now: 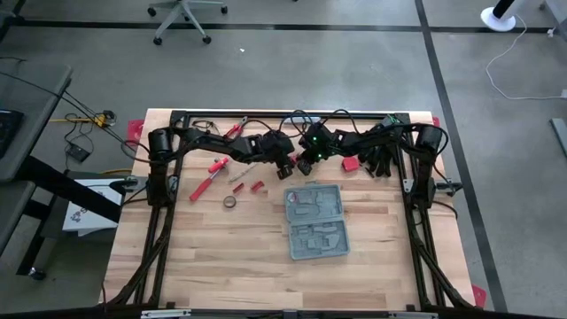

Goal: Prefit tool cases
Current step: Remove the orange hex key set from the gray tool case

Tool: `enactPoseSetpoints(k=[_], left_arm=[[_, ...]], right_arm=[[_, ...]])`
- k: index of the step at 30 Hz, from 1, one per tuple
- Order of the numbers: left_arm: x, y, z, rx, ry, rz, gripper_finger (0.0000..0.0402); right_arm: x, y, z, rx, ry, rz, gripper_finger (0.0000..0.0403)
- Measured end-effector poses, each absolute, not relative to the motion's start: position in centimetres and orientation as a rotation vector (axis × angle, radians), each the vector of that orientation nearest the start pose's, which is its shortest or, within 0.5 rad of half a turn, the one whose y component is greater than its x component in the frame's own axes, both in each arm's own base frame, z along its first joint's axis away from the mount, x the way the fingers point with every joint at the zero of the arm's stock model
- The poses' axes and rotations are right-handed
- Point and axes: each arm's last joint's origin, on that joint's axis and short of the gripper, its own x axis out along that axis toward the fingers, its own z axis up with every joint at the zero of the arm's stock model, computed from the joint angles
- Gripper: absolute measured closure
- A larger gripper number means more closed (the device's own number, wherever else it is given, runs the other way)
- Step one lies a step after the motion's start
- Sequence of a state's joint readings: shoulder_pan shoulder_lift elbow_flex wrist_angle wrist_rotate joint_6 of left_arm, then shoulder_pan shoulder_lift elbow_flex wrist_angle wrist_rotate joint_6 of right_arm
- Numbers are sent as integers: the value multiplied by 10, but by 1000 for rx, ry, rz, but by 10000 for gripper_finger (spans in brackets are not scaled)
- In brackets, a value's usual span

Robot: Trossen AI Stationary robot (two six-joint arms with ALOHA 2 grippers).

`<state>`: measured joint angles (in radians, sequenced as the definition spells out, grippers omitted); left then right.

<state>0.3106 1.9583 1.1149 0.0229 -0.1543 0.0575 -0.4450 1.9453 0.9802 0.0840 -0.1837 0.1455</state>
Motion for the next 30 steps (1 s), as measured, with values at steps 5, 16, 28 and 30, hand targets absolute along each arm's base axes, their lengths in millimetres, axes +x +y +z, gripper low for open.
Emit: enactPoseSetpoints(k=[5, 16, 28, 30], left_arm=[[377, 118, 136, -8, 815, 386, 303], [381, 121, 117, -29, 820, 361, 303], [382, 126, 114, 29, 807, 484, 303], [382, 126, 114, 32, 809, 498, 303]], right_arm=[[333, -153, 108, 410, 824, -307, 403], [333, -153, 107, 412, 825, -309, 403], [333, -153, 107, 412, 827, -310, 403], [333, -153, 107, 413, 832, -310, 403]])
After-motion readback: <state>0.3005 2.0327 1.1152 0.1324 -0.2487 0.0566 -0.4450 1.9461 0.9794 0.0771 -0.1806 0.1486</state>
